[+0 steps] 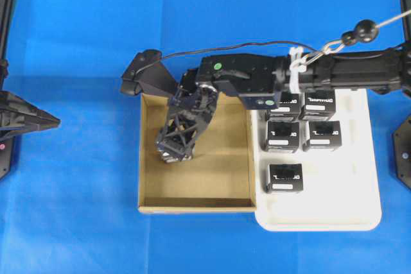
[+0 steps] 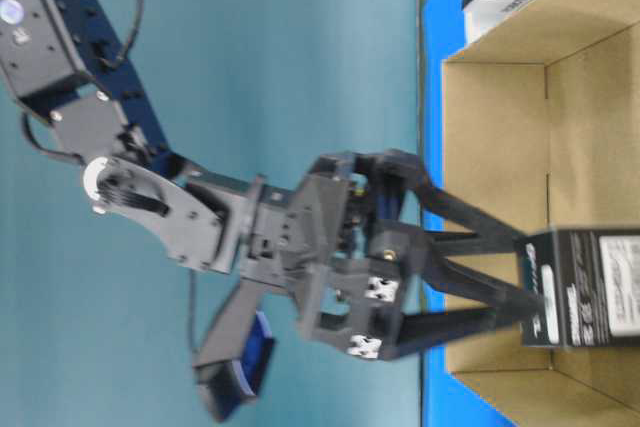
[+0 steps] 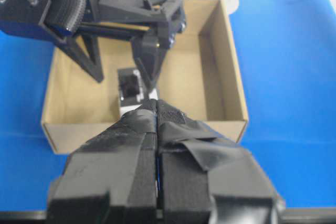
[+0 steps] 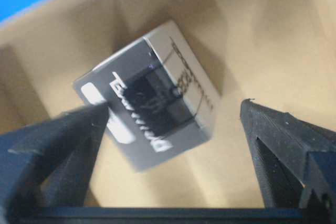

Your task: Pick the box from inside the cardboard box.

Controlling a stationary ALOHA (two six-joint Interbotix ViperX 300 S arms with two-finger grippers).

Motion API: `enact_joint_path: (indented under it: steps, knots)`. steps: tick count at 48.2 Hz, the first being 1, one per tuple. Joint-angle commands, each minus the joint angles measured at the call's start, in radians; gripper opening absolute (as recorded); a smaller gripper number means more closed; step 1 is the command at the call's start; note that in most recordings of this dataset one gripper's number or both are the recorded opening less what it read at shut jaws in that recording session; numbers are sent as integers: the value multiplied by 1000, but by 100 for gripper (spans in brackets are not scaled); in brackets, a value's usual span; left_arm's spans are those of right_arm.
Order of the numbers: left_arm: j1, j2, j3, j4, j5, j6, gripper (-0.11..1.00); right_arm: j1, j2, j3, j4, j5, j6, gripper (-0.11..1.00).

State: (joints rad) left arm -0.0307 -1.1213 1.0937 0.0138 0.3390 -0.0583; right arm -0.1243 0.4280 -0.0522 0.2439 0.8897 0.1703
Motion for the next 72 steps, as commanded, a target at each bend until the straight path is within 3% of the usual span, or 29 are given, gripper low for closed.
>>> enact_joint_path:
  steps: [1,17,28,41,50,59,72]
  knots:
    - [0,3,-29,3,-5,0,-7,3,-41,-9,2,-9,3,98]
    - [0,2,-29,3,-5,-2,-7,-2,-123,-54,-3,29,-28,98]
    - [0,2,-31,3,-5,-3,-7,-2,-172,-130,-3,173,-161,98]
    - [0,2,-31,3,-5,-26,-7,9,-156,-351,-5,451,-302,98]
    - [-9,0,-34,3,-6,-29,-7,18,-109,-480,-11,589,-365,98]
    - [-14,-2,-34,5,-5,-29,-7,14,-74,-566,-37,624,-376,98]
    - [-15,-14,-40,3,3,-29,-7,20,-64,-563,-71,623,-377,98]
